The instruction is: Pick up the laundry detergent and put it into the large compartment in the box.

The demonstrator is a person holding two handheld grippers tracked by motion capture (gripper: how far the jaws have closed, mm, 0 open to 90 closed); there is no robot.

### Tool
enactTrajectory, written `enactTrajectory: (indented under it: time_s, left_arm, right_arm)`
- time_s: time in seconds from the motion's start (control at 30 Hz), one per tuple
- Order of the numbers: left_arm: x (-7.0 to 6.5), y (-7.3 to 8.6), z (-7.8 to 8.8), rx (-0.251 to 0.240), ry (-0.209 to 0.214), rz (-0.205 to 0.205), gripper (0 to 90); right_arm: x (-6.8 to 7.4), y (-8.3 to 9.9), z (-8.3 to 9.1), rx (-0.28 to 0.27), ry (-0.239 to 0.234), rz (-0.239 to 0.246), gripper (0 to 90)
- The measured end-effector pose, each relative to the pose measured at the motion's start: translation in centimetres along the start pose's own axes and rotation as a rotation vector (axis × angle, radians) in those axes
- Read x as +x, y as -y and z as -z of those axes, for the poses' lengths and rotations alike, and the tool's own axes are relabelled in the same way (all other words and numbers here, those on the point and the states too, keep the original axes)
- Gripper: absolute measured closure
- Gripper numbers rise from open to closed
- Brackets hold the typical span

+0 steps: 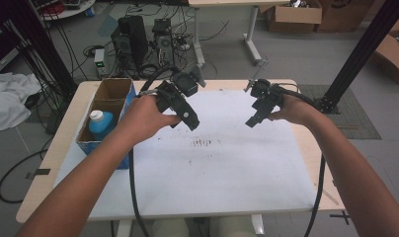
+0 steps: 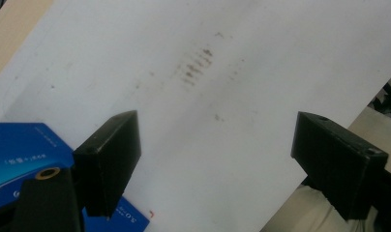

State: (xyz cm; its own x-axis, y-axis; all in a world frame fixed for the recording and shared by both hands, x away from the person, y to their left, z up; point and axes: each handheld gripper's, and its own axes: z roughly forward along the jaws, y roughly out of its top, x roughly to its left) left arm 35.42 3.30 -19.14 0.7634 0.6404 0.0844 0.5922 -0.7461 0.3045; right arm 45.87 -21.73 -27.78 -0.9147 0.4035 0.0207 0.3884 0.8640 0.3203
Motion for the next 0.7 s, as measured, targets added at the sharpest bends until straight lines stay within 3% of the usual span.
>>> enactTrajectory:
  time_s: [0.33, 0.7]
  left_arm:
    - [-1.3, -1.2, -1.4, 0.018, 0.028, -0.080, 18.9]
    - [-1.4, -2.1, -2.3, 0.027, 0.052, -0.108, 18.8]
  right_arm:
    - [-0.4, -0.1, -0.3, 0.001, -0.007, 0.003, 17.0]
    - [-0.7, -0.2, -0.5, 0.002, -0.013, -0.002, 17.1]
